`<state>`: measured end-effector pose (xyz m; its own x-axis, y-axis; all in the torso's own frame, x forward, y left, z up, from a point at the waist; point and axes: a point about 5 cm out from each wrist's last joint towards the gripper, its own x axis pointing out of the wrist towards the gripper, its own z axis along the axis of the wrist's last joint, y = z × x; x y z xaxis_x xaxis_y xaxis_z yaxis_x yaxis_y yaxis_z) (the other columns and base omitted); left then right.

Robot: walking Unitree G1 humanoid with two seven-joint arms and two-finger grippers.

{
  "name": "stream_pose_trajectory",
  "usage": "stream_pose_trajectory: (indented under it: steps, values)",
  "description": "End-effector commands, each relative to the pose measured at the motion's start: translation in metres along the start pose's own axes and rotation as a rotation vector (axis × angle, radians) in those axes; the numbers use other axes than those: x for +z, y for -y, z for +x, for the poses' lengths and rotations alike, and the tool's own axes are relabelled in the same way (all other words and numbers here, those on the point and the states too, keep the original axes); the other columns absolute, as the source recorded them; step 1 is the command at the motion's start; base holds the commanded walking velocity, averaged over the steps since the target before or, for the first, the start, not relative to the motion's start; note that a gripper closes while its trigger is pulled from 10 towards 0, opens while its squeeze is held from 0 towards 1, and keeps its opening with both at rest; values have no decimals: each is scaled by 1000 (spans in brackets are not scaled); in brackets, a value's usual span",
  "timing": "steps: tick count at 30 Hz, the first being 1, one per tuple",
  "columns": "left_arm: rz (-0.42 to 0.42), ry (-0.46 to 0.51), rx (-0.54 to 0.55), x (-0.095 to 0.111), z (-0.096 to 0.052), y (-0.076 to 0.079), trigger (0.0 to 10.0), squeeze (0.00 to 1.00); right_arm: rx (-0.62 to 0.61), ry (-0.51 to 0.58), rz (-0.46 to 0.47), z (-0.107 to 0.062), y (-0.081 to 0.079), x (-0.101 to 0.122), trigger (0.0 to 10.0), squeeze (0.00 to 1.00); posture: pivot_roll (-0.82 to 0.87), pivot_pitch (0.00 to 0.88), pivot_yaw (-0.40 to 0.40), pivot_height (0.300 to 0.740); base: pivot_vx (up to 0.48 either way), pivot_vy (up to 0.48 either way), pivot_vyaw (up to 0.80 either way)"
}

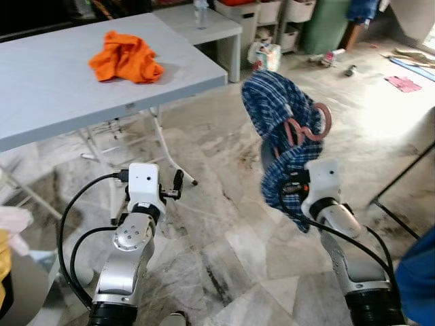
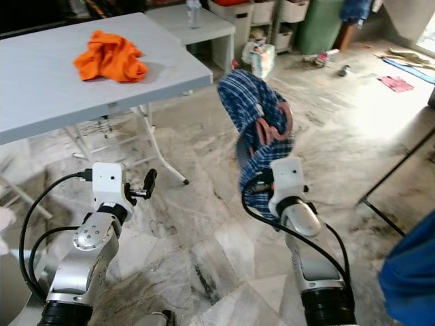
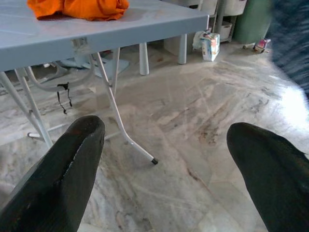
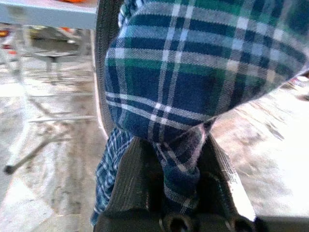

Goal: Hang hanger

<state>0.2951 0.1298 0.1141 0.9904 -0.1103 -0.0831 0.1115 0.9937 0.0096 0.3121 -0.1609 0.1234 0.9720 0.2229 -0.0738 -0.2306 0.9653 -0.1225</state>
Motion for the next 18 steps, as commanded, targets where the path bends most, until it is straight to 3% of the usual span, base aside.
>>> stream_pose_trajectory:
  steps: [1,9,18]
  values:
    - [5,2,-45,1,0,6,10000,0,44,46,-12,3,-8,10,10000,0,83,43,-8,740,0,0,800]
    - [33,11,-114,2,3,21,10000,0,157,35,-54,-2,-25,8,10000,0,68,51,-7,740,0,0,800]
    - [46,6,-173,0,3,29,10000,0,211,9,-76,-8,-30,2,10000,0,58,59,-8,740,0,0,800]
